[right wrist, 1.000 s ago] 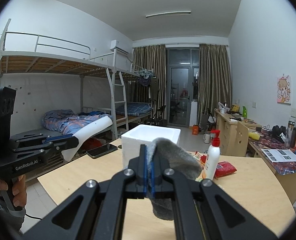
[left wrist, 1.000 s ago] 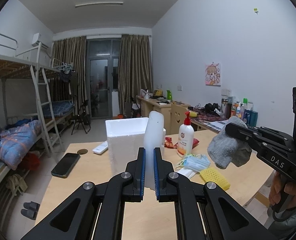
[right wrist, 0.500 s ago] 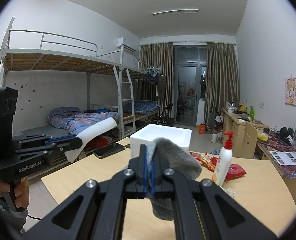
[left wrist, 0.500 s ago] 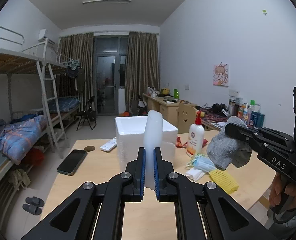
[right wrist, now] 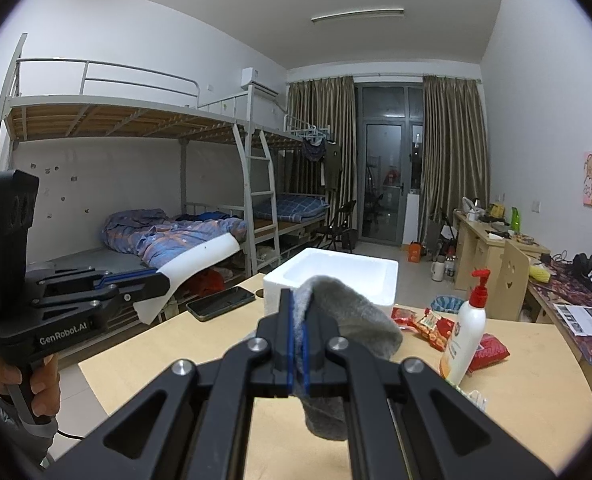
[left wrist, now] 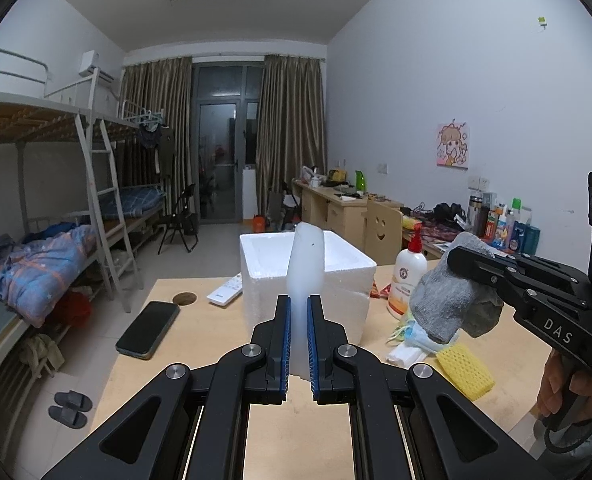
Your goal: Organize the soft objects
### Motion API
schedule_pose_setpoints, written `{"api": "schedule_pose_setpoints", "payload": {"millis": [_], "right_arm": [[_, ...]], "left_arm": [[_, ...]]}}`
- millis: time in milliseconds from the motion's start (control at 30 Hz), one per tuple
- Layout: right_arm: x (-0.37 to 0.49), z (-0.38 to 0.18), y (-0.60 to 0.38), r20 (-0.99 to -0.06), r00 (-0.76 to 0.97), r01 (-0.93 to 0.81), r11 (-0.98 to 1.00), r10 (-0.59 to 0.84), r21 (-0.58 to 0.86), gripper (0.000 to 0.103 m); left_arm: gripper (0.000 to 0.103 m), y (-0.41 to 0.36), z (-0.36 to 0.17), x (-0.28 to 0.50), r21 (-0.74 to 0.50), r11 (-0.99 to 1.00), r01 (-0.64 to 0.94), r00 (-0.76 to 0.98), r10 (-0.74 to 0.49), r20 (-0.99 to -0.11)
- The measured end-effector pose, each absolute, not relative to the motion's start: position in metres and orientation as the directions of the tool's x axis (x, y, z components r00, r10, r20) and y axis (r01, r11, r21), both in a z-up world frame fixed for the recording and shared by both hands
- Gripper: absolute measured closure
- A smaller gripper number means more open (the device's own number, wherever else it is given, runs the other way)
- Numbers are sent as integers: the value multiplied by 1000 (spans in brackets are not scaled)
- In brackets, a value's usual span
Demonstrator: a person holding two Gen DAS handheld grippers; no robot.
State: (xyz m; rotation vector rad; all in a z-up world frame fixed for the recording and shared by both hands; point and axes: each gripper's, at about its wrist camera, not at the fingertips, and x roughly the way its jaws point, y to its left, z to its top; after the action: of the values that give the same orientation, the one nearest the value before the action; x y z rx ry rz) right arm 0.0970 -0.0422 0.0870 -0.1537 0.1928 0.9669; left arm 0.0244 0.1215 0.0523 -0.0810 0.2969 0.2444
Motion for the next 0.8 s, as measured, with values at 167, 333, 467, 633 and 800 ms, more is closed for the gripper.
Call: {"api": "schedule_pose_setpoints", "payload": {"millis": [167, 333, 467, 633, 800], "right_arm": [[108, 95, -35, -240, 553, -827, 561, 798, -40, 98], [120, 103, -27, -246, 555, -824, 565, 795, -33, 98], [128, 108, -19, -253, 553, -825, 564, 794, -37, 98], [141, 113, -8, -261, 550, -826, 562, 793, -35, 98], [153, 116, 1, -269, 551, -825, 563, 790, -35, 98]], "left_arm": [[95, 129, 57, 45, -36, 968, -249, 922, 225, -315], [95, 138, 62, 66, -33, 968, -250, 917, 226, -328], [95, 144, 66, 81, -31, 968, -251, 915, 226, -334], [95, 154, 69, 101, -34, 966, -255, 909, 227, -348], [95, 164, 73, 123, -41, 965, -259, 905, 227, -360]]}}
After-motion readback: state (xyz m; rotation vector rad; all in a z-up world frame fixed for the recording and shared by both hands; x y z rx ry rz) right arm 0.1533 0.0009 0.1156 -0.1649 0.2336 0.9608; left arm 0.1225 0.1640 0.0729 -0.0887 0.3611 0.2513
